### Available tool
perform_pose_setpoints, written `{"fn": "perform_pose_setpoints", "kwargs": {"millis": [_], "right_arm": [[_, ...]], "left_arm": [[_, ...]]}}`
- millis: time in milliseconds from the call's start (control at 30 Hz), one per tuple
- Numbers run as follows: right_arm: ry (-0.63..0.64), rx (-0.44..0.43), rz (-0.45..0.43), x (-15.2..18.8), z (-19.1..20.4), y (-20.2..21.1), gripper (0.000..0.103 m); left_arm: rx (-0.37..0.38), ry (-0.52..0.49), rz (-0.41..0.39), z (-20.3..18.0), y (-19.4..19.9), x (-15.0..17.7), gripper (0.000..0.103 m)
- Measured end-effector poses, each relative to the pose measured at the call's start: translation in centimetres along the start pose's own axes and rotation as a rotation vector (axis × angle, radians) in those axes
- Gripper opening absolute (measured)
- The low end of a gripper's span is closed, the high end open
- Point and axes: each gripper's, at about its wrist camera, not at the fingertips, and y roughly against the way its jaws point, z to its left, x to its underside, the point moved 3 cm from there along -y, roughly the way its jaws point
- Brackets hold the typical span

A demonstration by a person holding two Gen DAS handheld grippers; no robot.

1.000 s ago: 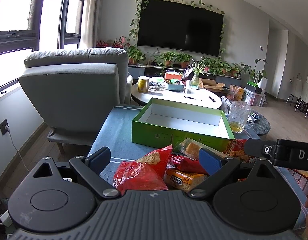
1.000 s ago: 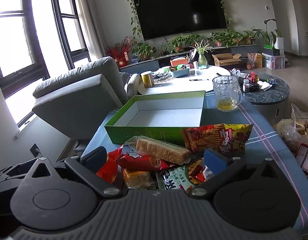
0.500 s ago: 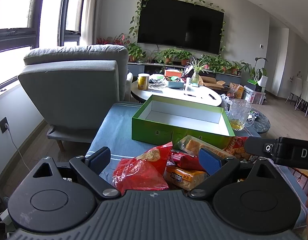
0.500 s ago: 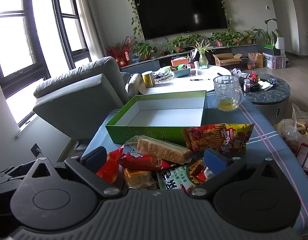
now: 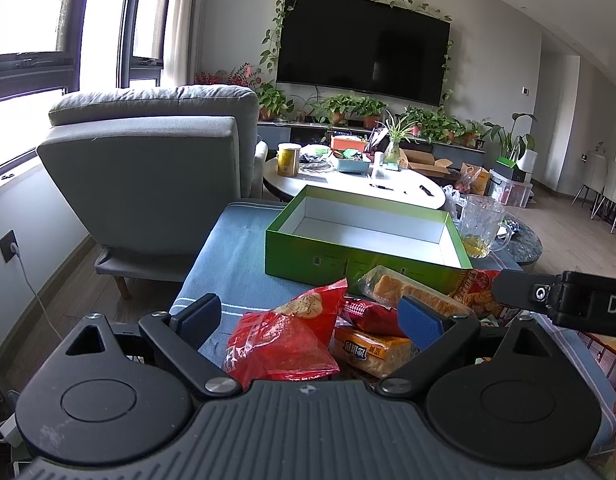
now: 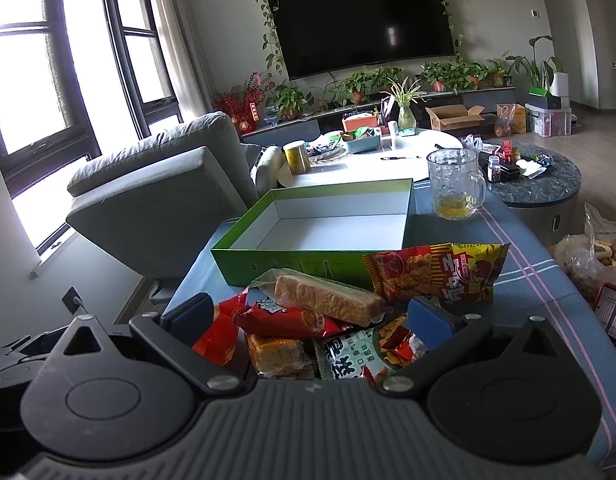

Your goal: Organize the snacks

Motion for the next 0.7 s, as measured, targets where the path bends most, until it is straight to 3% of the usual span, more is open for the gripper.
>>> {"fn": "perform_pose_setpoints", "kwargs": {"millis": [700], "right_arm": [[0.007, 0.005, -0.005, 0.11, 0.12, -0.07, 0.078]], "left_arm": [[-0.005, 0.005, 0.016, 0.16, -0.05, 0.36, 0.094]]}}
